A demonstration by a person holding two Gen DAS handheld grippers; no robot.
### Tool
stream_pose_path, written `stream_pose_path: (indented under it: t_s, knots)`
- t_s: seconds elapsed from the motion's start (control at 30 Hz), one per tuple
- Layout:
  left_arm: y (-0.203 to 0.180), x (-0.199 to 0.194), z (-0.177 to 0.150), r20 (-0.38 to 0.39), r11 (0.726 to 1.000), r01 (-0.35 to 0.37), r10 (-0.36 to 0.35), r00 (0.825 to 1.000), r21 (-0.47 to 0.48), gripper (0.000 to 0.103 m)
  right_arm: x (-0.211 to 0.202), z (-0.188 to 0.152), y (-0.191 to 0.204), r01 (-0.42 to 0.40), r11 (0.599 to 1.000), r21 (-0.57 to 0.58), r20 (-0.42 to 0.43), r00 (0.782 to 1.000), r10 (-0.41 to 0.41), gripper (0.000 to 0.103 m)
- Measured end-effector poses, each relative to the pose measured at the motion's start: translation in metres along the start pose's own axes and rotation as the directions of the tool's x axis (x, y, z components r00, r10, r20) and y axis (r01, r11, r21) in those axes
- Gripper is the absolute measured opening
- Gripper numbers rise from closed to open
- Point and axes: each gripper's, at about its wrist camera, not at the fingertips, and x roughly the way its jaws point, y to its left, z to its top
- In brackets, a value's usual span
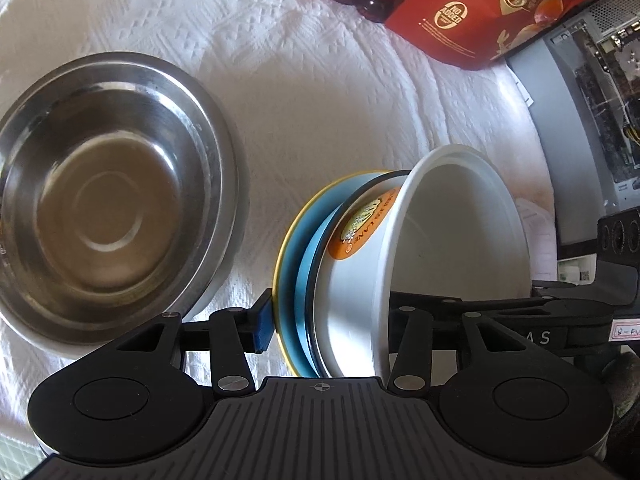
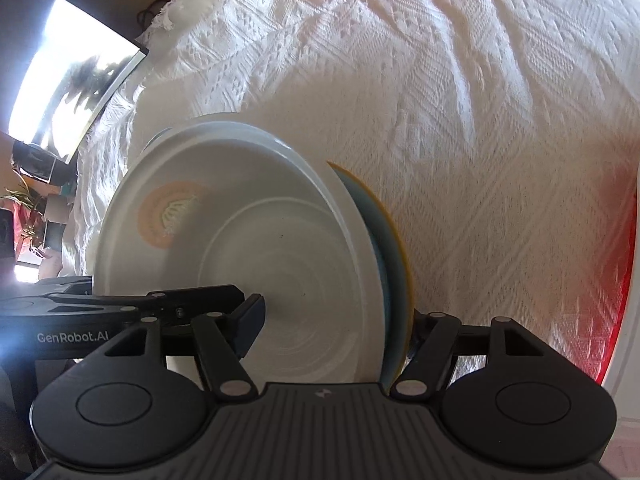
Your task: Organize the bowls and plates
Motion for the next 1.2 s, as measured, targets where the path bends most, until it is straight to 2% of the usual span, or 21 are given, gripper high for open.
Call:
stream_pose_path:
  t_s: [0.4,0.8,0.97,1.2]
  knots:
    - [-0.011,-0.002,-0.001,0.004,0.999,-0.033,0.033,0.999,0.028,0.052,-0.002,-0.004,-0.008,-0.027,0.996,0.080,-0.014,1.000,0.028,0.069]
    - [-0.012,-0.006,0.002,-0.003,0.999,-0.017,0.017,1.000,0.029,0.052,-0.004,-0.006,-0.007,-0.013,0.994,0.104,-0.034,0.999,0.017,0.068]
    - [-0.010,-0.033,0.010,0.039,0.999,-0.002,0.000,0.999,0.045,0.053,-0.015,0.002,0.008,-0.001,0.995,0.096,-0.019,1.000,0.003,0.069]
    - [0.007,-0.088,0.023,0.142,0.999,0.001,-0.008,0.990,0.045,0.053,-0.041,0.026,0.064,-0.001,1.000,0.004,0.057,0.998,0.000,0.069]
